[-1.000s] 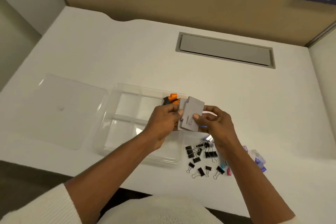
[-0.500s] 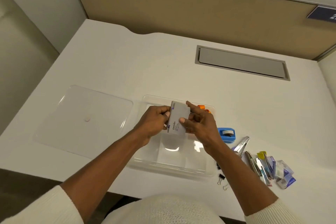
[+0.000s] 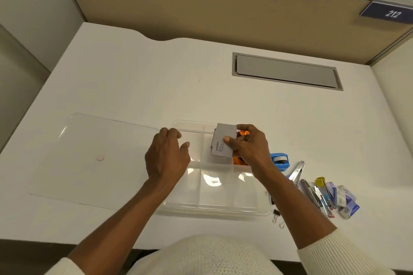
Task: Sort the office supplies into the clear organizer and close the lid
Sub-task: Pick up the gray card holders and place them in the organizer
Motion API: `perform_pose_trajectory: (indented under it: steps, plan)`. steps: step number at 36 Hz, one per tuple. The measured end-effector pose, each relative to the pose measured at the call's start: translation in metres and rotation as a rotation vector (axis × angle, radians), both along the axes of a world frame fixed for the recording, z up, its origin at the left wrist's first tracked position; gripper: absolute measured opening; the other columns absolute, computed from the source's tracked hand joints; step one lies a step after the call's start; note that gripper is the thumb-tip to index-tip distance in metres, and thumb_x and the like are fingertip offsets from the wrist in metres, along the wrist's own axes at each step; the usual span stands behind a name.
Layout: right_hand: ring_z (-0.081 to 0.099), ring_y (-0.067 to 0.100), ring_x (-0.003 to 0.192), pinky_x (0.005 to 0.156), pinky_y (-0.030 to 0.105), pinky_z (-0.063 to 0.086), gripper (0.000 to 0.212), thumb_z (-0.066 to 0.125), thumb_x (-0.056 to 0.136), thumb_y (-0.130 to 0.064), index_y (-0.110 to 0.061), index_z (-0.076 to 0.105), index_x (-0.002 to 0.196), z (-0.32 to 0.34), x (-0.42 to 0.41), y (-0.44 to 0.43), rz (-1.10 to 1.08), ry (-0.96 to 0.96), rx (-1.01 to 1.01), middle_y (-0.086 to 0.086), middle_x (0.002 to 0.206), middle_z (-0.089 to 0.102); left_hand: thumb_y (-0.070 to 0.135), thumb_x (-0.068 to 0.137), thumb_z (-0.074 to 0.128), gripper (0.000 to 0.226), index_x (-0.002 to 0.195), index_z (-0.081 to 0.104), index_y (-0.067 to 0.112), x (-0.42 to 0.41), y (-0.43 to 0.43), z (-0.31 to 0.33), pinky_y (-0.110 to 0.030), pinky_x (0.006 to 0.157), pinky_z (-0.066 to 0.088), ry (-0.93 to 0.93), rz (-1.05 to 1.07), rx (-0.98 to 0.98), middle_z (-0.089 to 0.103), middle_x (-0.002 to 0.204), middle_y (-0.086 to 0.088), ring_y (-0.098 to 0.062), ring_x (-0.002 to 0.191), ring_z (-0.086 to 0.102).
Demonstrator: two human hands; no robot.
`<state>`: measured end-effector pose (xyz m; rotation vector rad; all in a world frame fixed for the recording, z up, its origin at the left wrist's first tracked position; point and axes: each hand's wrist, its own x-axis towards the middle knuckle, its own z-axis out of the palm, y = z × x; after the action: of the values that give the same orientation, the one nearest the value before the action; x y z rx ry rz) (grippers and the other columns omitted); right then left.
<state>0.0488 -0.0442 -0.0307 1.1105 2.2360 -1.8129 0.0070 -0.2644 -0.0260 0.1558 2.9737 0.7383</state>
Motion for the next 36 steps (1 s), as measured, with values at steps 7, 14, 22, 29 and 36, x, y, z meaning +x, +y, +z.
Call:
perform_pose_trajectory:
  steps: [7,14,22,29,36]
  plan:
    - [0.070,0.017,0.092,0.079,0.038,0.063,0.053,0.089,0.076,-0.045,-0.023,0.064,0.117,-0.009,-0.017,-0.015,0.213,-0.199,0.493,-0.001,0.103,0.075,0.037,0.096,0.066,0.034,0.122,0.062,0.014,-0.004,-0.015,-0.010,-0.039,0.075,0.051,-0.104,0.057,-0.143,0.065,0.119,-0.004,-0.028,0.103,0.067]
    - [0.072,0.025,0.096,0.070,0.034,0.055,0.048,0.081,0.087,-0.038,-0.016,0.061,0.125,-0.010,-0.027,-0.039,0.366,-0.269,0.718,0.006,0.112,0.075,0.026,0.097,0.066,0.023,0.118,0.065,0.015,-0.006,-0.021,-0.017,-0.037,0.078,0.053,-0.160,0.134,-0.022,0.074,0.111,-0.004,-0.030,0.099,0.071]
    - [0.072,0.027,0.100,0.085,0.033,0.059,0.039,0.069,0.098,-0.035,-0.009,0.058,0.124,-0.018,-0.024,-0.048,0.539,-0.241,0.948,0.011,0.116,0.072,0.018,0.096,0.067,0.019,0.114,0.061,0.014,-0.005,-0.019,-0.020,-0.030,0.071,0.044,-0.185,0.134,-0.001,0.073,0.109,-0.004,-0.029,0.095,0.070]
    - [0.070,0.027,0.094,0.082,0.034,0.060,0.027,0.072,0.094,-0.019,-0.008,0.064,0.117,-0.021,-0.018,-0.052,0.705,-0.199,1.056,0.013,0.113,0.066,0.017,0.096,0.068,0.021,0.116,0.062,0.011,-0.005,-0.018,-0.022,-0.031,0.071,0.044,-0.180,0.103,-0.034,0.073,0.112,-0.007,-0.031,0.096,0.070]
    - [0.071,0.029,0.093,0.086,0.038,0.061,0.028,0.075,0.092,-0.019,-0.007,0.067,0.117,-0.019,-0.016,-0.048,0.686,-0.140,1.004,0.014,0.109,0.064,0.022,0.098,0.064,0.022,0.117,0.059,0.013,-0.003,-0.016,-0.020,-0.035,0.074,0.043,-0.177,0.105,-0.097,0.073,0.112,-0.010,-0.037,0.099,0.068]
